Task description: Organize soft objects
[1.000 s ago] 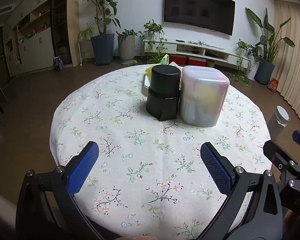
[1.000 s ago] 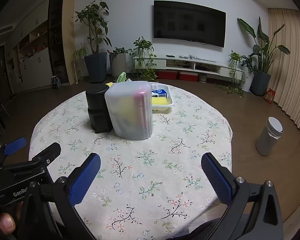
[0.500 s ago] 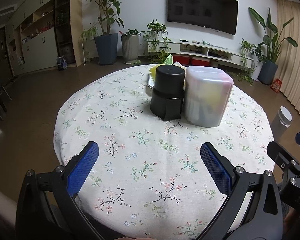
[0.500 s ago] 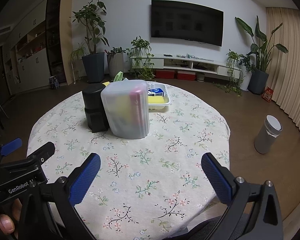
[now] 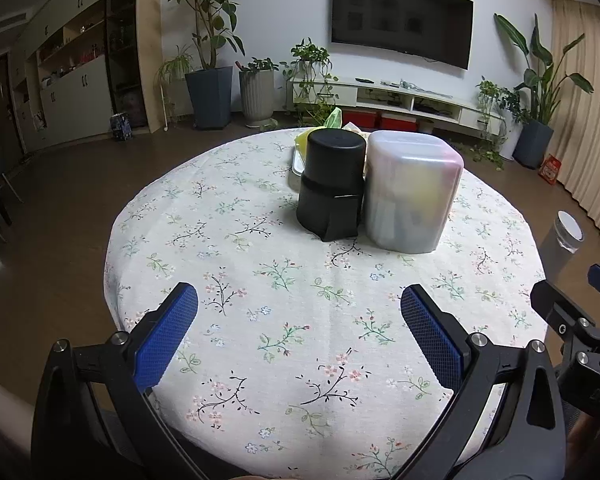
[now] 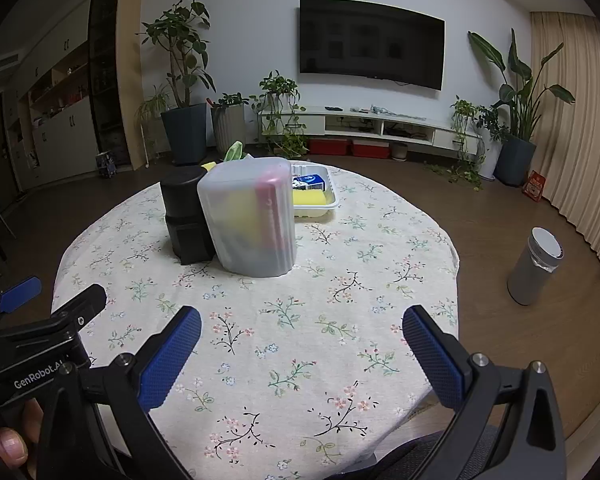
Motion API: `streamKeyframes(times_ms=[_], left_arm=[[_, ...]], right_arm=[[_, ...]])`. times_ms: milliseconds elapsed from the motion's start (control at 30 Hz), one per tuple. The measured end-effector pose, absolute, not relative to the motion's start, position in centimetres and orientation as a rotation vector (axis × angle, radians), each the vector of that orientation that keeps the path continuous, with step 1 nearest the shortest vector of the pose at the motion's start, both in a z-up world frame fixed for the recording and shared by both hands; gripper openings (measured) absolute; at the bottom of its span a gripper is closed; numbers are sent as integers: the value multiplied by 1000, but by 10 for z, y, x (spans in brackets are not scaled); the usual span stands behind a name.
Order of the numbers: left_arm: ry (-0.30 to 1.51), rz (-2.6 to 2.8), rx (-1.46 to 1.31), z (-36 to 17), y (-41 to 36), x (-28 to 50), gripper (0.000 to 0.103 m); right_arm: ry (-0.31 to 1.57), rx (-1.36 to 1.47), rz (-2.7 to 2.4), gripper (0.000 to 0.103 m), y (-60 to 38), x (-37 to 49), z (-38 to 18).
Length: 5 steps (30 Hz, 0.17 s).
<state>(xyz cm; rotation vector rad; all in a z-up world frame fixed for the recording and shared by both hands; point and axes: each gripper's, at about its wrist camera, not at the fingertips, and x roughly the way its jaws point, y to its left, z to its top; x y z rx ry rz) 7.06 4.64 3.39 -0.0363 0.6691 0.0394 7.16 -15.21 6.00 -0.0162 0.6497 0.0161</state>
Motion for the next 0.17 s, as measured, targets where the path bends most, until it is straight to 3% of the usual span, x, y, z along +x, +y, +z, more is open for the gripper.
streamKeyframes(times_ms=[167], left_arm=[[676,38,-36,33,47,71,103]], right_arm=[[649,-16,16,103,-152,72,60]])
